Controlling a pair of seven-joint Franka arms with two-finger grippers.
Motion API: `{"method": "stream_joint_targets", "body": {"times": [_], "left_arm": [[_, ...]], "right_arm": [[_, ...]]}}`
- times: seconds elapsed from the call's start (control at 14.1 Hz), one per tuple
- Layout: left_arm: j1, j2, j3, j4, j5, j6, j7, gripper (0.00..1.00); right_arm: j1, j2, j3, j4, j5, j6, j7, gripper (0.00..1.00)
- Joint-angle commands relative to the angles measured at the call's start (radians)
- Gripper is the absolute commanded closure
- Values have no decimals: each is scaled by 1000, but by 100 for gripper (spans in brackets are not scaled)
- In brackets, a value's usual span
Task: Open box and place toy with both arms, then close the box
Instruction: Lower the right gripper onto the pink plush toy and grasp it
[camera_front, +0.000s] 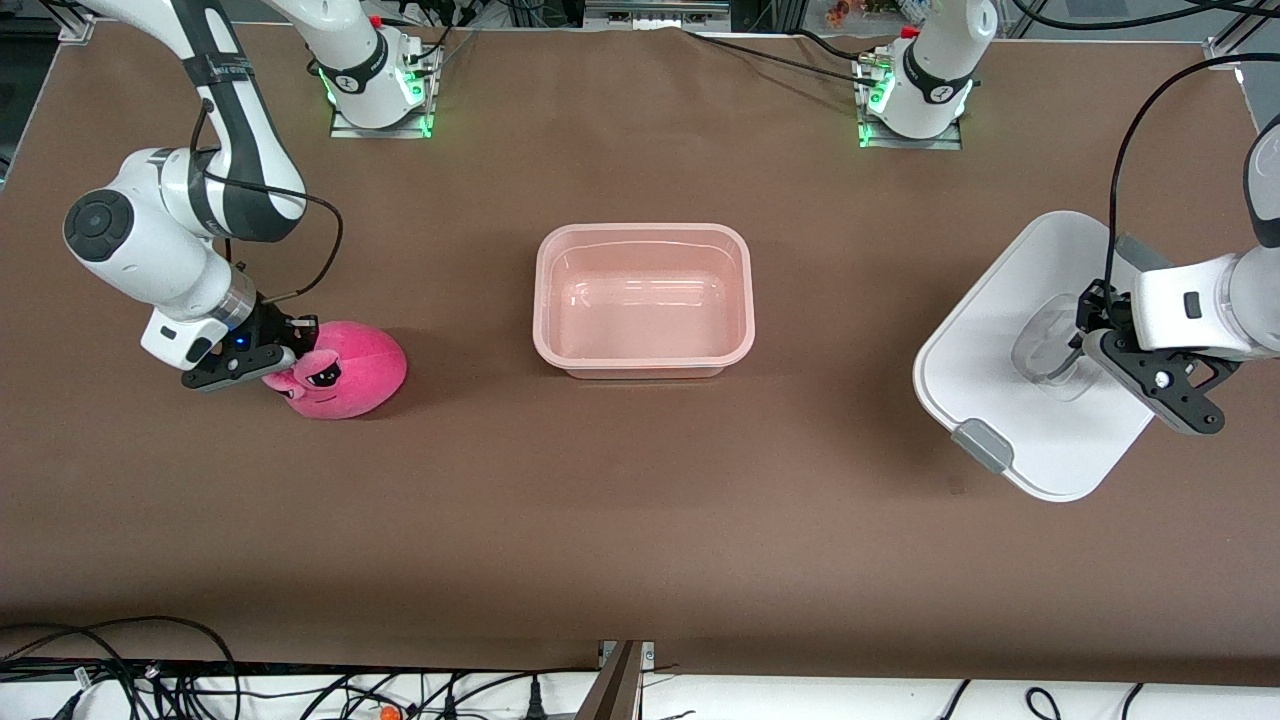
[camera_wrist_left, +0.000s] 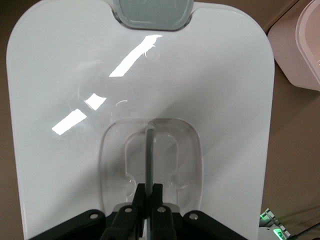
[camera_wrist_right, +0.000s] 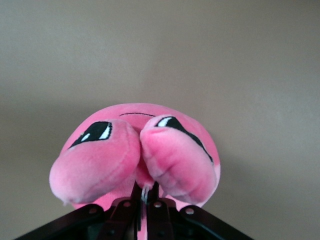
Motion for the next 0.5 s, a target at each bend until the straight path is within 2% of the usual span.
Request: {"method": "stream_joint_targets", "body": {"times": [0.0, 0.21, 0.42], "left_arm": [[0, -12, 3, -7, -27, -8, 16, 100], [0, -12, 3, -7, -33, -8, 16, 100], [0, -12, 3, -7, -33, -8, 18, 100]], "right_arm": [[9, -9, 14, 111, 12, -142, -47, 100], [37, -5, 33, 272, 9, -337, -53, 100], [119, -5, 34, 378, -3, -445, -58, 100]]}}
